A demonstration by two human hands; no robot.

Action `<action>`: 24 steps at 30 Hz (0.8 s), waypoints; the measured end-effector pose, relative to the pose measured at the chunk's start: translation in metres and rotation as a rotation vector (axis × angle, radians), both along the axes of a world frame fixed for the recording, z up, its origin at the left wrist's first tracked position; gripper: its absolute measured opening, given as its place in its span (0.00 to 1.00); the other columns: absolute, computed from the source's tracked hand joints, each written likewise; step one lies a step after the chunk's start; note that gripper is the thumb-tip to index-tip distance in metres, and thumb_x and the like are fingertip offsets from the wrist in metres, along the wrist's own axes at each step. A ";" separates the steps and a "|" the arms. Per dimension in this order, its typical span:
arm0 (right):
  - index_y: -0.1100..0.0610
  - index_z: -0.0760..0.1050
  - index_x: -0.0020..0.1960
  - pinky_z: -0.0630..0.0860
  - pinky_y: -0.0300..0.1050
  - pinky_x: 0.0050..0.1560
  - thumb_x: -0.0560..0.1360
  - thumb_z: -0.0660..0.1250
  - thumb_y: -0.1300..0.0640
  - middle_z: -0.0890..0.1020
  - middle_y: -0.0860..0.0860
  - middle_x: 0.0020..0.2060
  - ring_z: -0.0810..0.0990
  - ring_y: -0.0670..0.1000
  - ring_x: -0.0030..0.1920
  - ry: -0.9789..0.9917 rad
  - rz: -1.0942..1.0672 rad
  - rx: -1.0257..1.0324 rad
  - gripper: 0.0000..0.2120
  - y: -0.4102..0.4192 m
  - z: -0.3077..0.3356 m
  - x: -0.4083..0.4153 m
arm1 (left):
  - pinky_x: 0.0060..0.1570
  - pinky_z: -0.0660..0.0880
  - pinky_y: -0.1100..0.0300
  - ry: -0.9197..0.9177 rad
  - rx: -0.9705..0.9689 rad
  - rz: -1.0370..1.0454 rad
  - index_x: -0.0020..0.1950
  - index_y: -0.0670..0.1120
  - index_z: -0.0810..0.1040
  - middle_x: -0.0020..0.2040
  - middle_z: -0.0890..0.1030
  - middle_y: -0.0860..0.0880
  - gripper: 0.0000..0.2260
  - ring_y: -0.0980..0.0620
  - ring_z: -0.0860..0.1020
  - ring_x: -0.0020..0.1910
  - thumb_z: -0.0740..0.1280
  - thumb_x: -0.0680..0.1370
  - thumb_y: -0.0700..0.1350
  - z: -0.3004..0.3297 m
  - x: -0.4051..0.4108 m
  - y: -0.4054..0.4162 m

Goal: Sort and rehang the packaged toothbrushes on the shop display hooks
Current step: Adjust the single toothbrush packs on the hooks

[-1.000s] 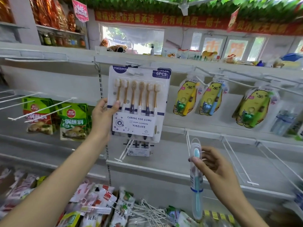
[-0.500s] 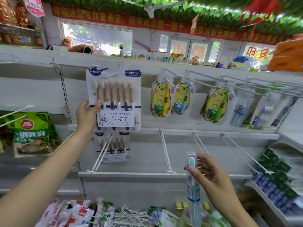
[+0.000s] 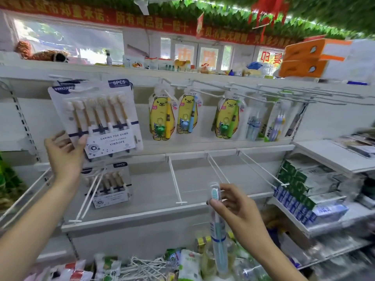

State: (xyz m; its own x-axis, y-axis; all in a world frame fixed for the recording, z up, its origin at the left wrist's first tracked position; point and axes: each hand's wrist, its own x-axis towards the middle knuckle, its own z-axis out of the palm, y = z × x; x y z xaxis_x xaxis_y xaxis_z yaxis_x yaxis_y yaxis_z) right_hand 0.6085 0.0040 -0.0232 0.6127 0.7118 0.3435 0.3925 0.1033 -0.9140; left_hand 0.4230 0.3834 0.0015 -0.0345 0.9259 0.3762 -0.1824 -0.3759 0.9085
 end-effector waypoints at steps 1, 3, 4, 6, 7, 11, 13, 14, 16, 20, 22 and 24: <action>0.51 0.79 0.57 0.82 0.56 0.49 0.76 0.72 0.56 0.85 0.54 0.46 0.84 0.60 0.47 0.002 -0.007 0.002 0.10 -0.002 -0.001 0.000 | 0.61 0.74 0.59 0.040 0.037 0.033 0.65 0.56 0.64 0.64 0.74 0.47 0.25 0.49 0.76 0.63 0.74 0.75 0.44 -0.006 -0.002 -0.002; 0.51 0.79 0.57 0.81 0.56 0.50 0.76 0.72 0.57 0.85 0.55 0.46 0.84 0.60 0.47 0.009 -0.017 0.009 0.10 -0.007 -0.001 0.003 | 0.65 0.72 0.51 0.177 0.108 0.155 0.65 0.67 0.63 0.68 0.72 0.51 0.27 0.48 0.73 0.66 0.72 0.74 0.47 -0.019 -0.010 -0.006; 0.51 0.79 0.57 0.81 0.56 0.50 0.76 0.72 0.57 0.85 0.55 0.46 0.83 0.60 0.47 0.012 -0.019 0.010 0.10 -0.010 -0.001 0.005 | 0.67 0.70 0.48 0.243 0.134 0.219 0.63 0.72 0.63 0.68 0.71 0.55 0.25 0.48 0.72 0.68 0.70 0.74 0.51 -0.023 -0.013 -0.009; 0.51 0.78 0.57 0.81 0.57 0.51 0.76 0.72 0.57 0.85 0.55 0.47 0.84 0.59 0.47 0.023 -0.021 0.018 0.10 -0.013 -0.001 0.010 | 0.69 0.68 0.43 0.317 0.159 0.287 0.60 0.75 0.64 0.62 0.70 0.64 0.19 0.49 0.71 0.67 0.64 0.76 0.55 -0.025 -0.009 -0.018; 0.51 0.78 0.57 0.81 0.56 0.51 0.76 0.72 0.56 0.85 0.55 0.47 0.84 0.58 0.47 0.027 -0.023 0.021 0.10 -0.015 -0.002 0.013 | 0.69 0.68 0.43 0.306 0.208 0.281 0.59 0.74 0.66 0.60 0.71 0.65 0.17 0.49 0.72 0.66 0.64 0.77 0.53 -0.015 -0.002 -0.040; 0.49 0.78 0.57 0.82 0.54 0.50 0.77 0.72 0.56 0.85 0.54 0.47 0.84 0.56 0.48 0.027 -0.005 0.031 0.09 -0.020 0.001 0.028 | 0.65 0.72 0.49 0.236 0.476 -0.009 0.54 0.57 0.75 0.57 0.78 0.44 0.21 0.46 0.76 0.59 0.66 0.75 0.30 0.010 0.030 -0.138; 0.49 0.78 0.57 0.82 0.55 0.51 0.77 0.71 0.56 0.85 0.53 0.48 0.84 0.56 0.48 0.023 0.004 0.033 0.09 -0.025 0.003 0.037 | 0.61 0.75 0.50 0.279 0.479 -0.249 0.52 0.48 0.76 0.53 0.80 0.45 0.14 0.47 0.78 0.54 0.67 0.76 0.29 0.010 0.047 -0.179; 0.49 0.78 0.57 0.82 0.56 0.51 0.77 0.71 0.55 0.85 0.53 0.48 0.84 0.55 0.48 0.021 0.009 0.033 0.09 -0.028 0.004 0.043 | 0.59 0.76 0.51 0.301 0.448 -0.358 0.52 0.47 0.77 0.51 0.81 0.48 0.11 0.49 0.79 0.53 0.69 0.76 0.33 0.006 0.056 -0.196; 0.48 0.78 0.58 0.82 0.58 0.51 0.77 0.71 0.55 0.85 0.53 0.49 0.84 0.55 0.48 0.025 0.025 0.036 0.10 -0.036 0.006 0.057 | 0.55 0.78 0.51 0.327 0.333 -0.574 0.54 0.51 0.78 0.50 0.82 0.49 0.09 0.49 0.81 0.51 0.72 0.75 0.46 -0.002 0.076 -0.228; 0.47 0.77 0.58 0.81 0.58 0.51 0.77 0.71 0.54 0.85 0.52 0.49 0.84 0.56 0.49 0.013 0.050 0.056 0.10 -0.056 0.009 0.094 | 0.53 0.79 0.53 0.423 0.177 -0.814 0.58 0.60 0.78 0.52 0.83 0.50 0.20 0.49 0.83 0.50 0.72 0.69 0.62 -0.022 0.125 -0.285; 0.48 0.77 0.58 0.82 0.56 0.50 0.75 0.71 0.52 0.85 0.52 0.49 0.84 0.54 0.48 0.007 0.066 0.070 0.12 -0.069 0.015 0.116 | 0.53 0.79 0.58 0.449 0.094 -0.909 0.57 0.63 0.78 0.55 0.83 0.51 0.20 0.51 0.83 0.50 0.77 0.68 0.58 -0.035 0.151 -0.309; 0.48 0.77 0.57 0.82 0.53 0.50 0.75 0.72 0.51 0.85 0.52 0.49 0.85 0.53 0.48 -0.010 0.088 0.084 0.12 -0.080 0.021 0.137 | 0.51 0.79 0.61 0.477 0.009 -0.979 0.58 0.62 0.80 0.56 0.84 0.53 0.24 0.50 0.83 0.50 0.82 0.65 0.51 -0.046 0.176 -0.329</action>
State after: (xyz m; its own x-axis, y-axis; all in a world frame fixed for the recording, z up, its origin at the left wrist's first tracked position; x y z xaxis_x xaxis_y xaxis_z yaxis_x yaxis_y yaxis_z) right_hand 0.7459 -0.0755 -0.0027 0.5452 0.7310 0.4103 0.3879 0.2140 -0.8965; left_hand 0.5989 0.0540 -0.0443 0.8678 0.4697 0.1622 -0.0356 -0.2668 0.9631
